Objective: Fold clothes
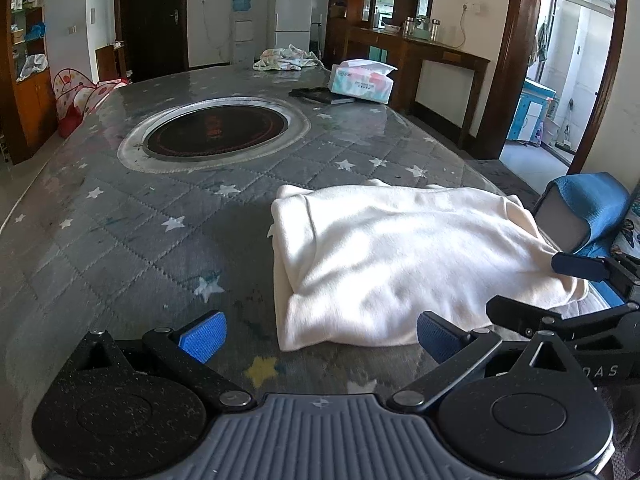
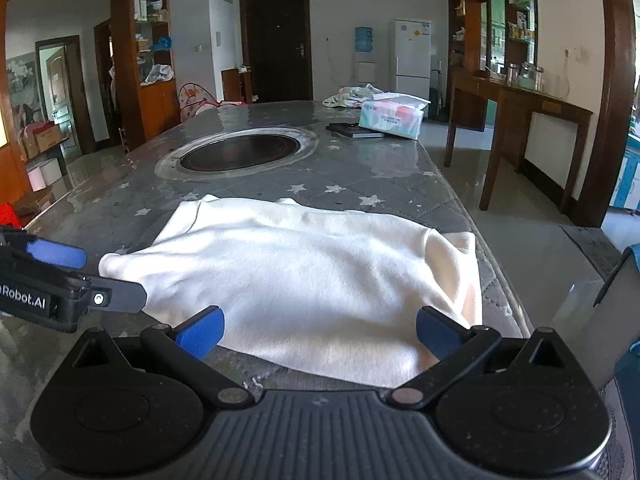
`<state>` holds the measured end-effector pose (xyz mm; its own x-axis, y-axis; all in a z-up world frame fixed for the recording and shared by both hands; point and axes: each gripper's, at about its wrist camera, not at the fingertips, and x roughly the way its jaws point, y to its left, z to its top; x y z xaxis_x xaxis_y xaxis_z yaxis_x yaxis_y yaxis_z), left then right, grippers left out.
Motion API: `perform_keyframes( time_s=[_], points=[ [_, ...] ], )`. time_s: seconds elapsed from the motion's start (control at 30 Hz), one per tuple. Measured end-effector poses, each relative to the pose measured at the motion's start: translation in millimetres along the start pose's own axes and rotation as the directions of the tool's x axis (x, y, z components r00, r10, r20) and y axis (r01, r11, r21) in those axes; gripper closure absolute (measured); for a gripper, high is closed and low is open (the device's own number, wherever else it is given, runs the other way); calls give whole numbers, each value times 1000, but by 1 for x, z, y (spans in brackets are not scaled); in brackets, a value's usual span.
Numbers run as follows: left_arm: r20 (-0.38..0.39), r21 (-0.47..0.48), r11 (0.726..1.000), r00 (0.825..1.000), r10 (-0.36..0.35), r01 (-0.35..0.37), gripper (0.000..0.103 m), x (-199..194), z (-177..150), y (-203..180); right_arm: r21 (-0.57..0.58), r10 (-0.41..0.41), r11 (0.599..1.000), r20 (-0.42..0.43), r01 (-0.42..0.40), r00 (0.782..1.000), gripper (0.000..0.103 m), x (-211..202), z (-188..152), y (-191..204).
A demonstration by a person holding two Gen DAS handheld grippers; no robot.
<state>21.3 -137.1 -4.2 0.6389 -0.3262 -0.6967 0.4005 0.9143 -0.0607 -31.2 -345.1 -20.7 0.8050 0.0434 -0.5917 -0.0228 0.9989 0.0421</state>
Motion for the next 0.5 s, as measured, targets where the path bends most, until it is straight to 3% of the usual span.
perform_keyframes(
  time_s=[0.5],
  points=[
    [-7,-7,1000,1000,-6,6,0,-18,-17,-5,20,-17,1000,7,17,1000,0,-25,-9,6]
  ],
)
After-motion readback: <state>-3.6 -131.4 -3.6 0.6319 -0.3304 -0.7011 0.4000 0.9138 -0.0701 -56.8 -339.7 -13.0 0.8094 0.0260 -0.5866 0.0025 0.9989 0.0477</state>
